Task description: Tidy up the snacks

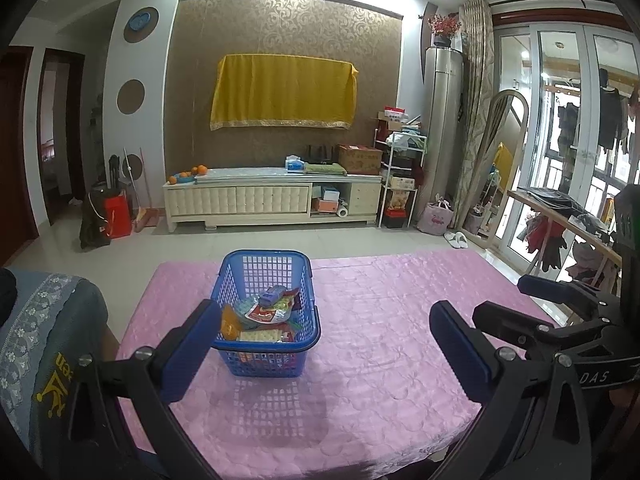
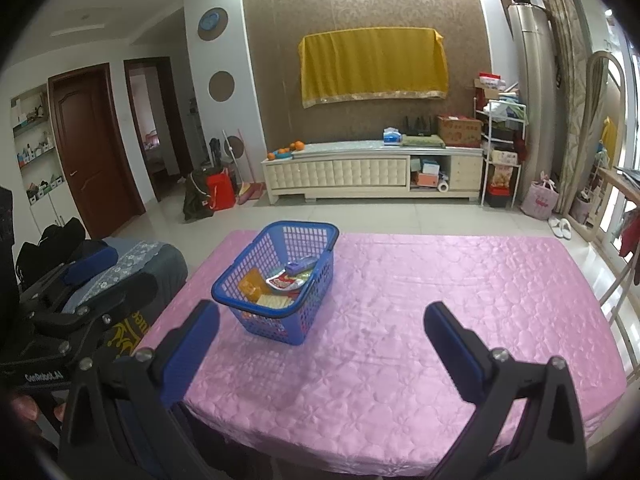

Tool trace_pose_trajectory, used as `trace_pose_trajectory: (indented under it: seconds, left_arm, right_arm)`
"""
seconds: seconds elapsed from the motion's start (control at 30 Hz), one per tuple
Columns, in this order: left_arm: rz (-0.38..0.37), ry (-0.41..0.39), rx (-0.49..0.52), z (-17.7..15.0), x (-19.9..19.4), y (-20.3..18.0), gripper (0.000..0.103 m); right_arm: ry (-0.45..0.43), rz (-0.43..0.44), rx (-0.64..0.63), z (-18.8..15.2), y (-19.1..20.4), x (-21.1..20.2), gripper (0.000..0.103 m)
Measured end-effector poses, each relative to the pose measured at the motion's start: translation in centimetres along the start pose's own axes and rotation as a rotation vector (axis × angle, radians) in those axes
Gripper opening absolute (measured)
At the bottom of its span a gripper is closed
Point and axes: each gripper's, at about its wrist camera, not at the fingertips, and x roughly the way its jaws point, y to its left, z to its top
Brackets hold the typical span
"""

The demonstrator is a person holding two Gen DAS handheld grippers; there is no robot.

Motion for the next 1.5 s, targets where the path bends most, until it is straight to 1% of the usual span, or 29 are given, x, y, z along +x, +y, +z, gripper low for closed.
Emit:
trace_pose_trajectory:
  seconds: [0.57,1.5]
  left_arm:
    - [-0.004,0.004,0.001,0.09,-0.45,0.0,0.103]
    - [-0.002,0.023,0.001,-0.04,-0.67,-0.43,0.103]
  right_arm:
    - [0.002,0.005,-0.003,0.27,-0.08,-0.88,0.103]
    - [0.011,0.007,0.001,0.28,-0.53,-0.93,0.103]
